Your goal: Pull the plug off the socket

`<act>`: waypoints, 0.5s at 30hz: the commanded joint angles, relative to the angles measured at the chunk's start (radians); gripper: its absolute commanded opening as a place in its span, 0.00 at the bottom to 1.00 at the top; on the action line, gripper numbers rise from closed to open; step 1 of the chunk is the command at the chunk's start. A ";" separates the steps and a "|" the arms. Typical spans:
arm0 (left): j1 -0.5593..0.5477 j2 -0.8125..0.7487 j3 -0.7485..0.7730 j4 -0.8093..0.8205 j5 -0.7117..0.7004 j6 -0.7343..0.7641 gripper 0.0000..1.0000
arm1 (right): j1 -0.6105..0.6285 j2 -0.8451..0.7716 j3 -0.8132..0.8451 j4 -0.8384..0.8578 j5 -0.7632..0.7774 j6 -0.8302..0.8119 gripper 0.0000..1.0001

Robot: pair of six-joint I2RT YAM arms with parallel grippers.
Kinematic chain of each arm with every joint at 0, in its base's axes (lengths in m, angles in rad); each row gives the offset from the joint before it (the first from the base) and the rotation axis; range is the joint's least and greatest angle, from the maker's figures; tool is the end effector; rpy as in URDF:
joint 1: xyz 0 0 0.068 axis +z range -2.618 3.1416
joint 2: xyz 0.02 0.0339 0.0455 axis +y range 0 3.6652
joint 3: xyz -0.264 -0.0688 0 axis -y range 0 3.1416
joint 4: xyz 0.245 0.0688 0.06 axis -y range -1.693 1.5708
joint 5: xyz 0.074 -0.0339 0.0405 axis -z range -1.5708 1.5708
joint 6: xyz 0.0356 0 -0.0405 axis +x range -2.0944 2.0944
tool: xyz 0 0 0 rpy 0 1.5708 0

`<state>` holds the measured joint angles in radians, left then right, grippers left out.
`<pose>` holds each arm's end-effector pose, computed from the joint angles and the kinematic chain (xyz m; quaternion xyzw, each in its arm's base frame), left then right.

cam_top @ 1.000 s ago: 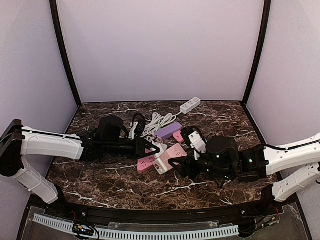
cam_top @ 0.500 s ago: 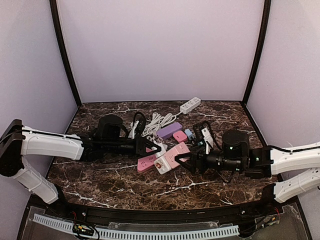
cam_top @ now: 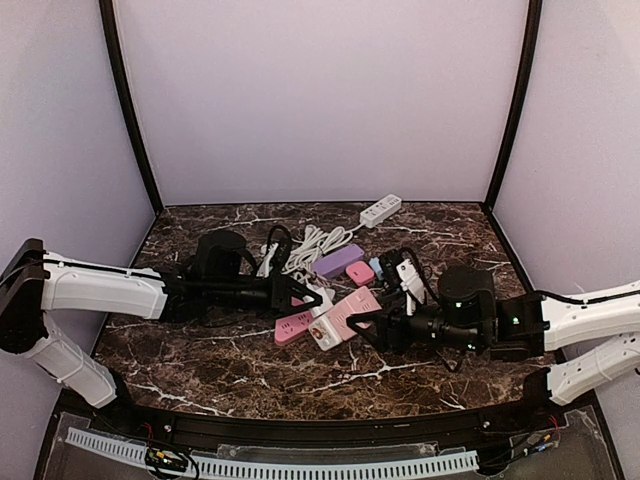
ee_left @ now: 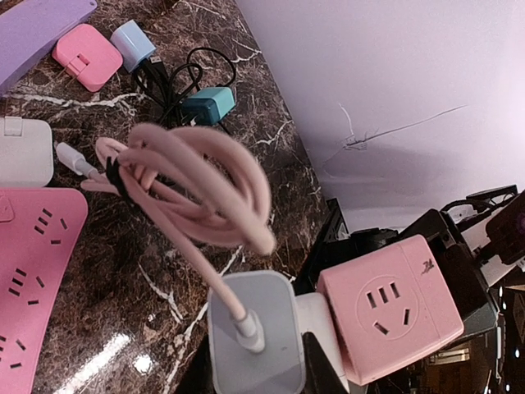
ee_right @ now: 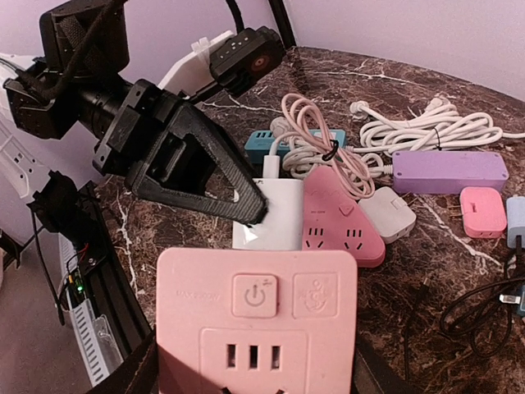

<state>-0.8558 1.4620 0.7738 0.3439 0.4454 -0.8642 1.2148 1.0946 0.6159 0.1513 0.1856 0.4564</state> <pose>0.1973 -0.2506 0.2308 0.1238 0.7981 -0.5432 0.2293 0.0923 0.2295 0.2535 -0.2495 0.7719 0.3796 0.4448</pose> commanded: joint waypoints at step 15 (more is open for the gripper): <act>0.071 -0.006 -0.058 -0.138 -0.046 0.038 0.01 | 0.110 0.065 0.161 -0.118 0.305 -0.146 0.00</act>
<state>-0.8288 1.4616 0.7673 0.3187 0.4717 -0.8669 1.3224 1.1992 0.7410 0.0334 0.3832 0.3233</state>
